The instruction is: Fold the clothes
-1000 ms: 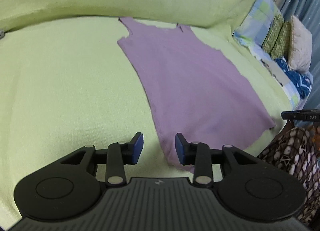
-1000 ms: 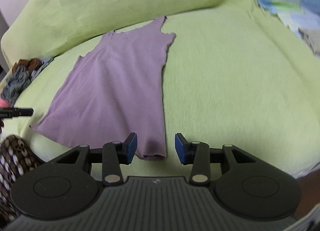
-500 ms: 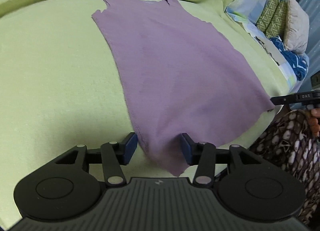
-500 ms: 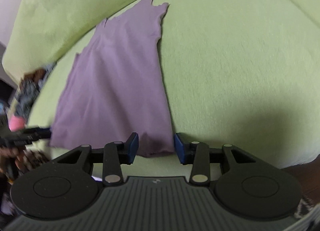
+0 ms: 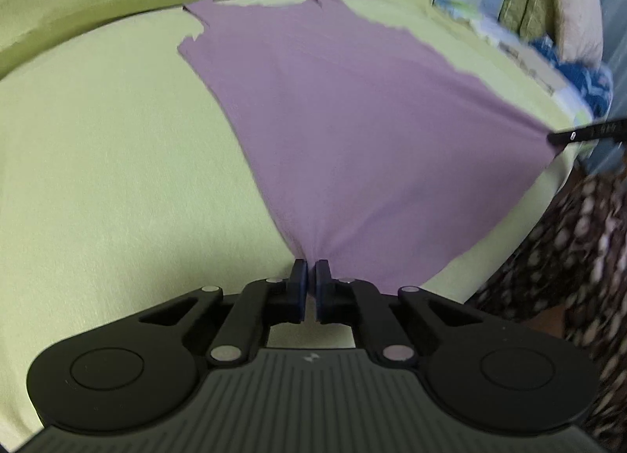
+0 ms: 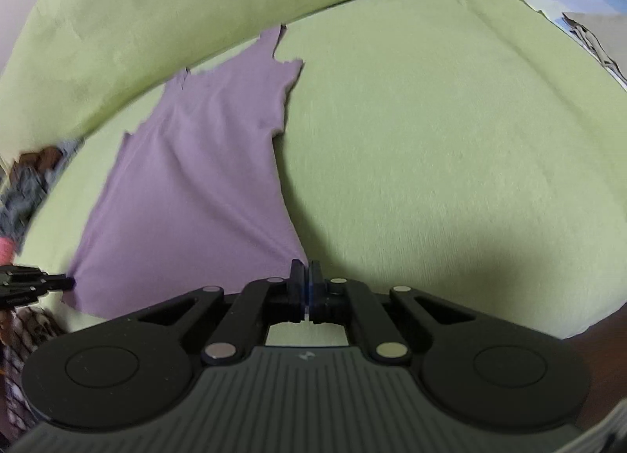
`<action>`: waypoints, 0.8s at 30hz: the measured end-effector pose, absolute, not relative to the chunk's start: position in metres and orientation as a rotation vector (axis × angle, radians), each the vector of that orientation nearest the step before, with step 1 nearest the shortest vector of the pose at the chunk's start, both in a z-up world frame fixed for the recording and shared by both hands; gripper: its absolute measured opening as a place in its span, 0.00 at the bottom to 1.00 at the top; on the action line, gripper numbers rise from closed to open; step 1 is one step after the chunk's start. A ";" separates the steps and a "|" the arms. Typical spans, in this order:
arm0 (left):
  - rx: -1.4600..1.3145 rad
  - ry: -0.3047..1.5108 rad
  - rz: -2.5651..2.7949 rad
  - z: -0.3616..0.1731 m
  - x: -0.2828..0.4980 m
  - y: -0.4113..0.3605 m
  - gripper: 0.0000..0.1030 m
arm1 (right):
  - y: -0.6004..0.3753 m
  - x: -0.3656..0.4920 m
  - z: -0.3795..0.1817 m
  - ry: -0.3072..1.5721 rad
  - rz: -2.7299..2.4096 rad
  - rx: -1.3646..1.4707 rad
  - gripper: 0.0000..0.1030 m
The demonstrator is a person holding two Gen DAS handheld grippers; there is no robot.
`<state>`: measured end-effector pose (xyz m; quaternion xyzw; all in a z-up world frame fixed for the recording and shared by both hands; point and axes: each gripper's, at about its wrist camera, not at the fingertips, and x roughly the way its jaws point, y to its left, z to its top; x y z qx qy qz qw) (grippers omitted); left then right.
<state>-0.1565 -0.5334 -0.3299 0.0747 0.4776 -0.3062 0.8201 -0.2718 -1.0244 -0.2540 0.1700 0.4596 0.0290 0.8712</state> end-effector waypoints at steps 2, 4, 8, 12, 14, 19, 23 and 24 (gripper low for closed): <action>0.147 1.025 -0.650 -0.331 -0.157 -0.530 0.01 | -1.019 -0.267 -0.262 1.004 0.077 0.349 0.01; 0.168 1.030 -0.641 -0.329 -0.160 -0.527 0.01 | -1.013 -0.265 -0.270 1.039 0.079 0.346 0.02; 0.233 1.022 -0.614 -0.324 -0.168 -0.522 0.01 | -1.015 -0.270 -0.267 1.030 0.051 0.348 0.07; 0.229 0.965 -0.598 -0.310 -0.172 -0.518 0.01 | -1.015 -0.282 -0.254 0.970 0.030 0.324 0.17; 0.230 0.934 -0.594 -0.304 -0.172 -0.521 0.02 | -1.012 -0.288 -0.244 0.925 0.030 0.302 0.19; 0.250 0.871 -0.614 -0.299 -0.152 -0.541 0.07 | -0.987 -0.290 -0.228 0.852 0.113 0.243 0.27; 0.250 0.825 -0.618 -0.295 -0.122 -0.556 0.07 | -0.961 -0.274 -0.227 0.837 0.189 0.203 0.29; 0.249 0.813 -0.614 -0.294 -0.113 -0.559 0.08 | -0.956 -0.269 -0.226 0.831 0.200 0.201 0.29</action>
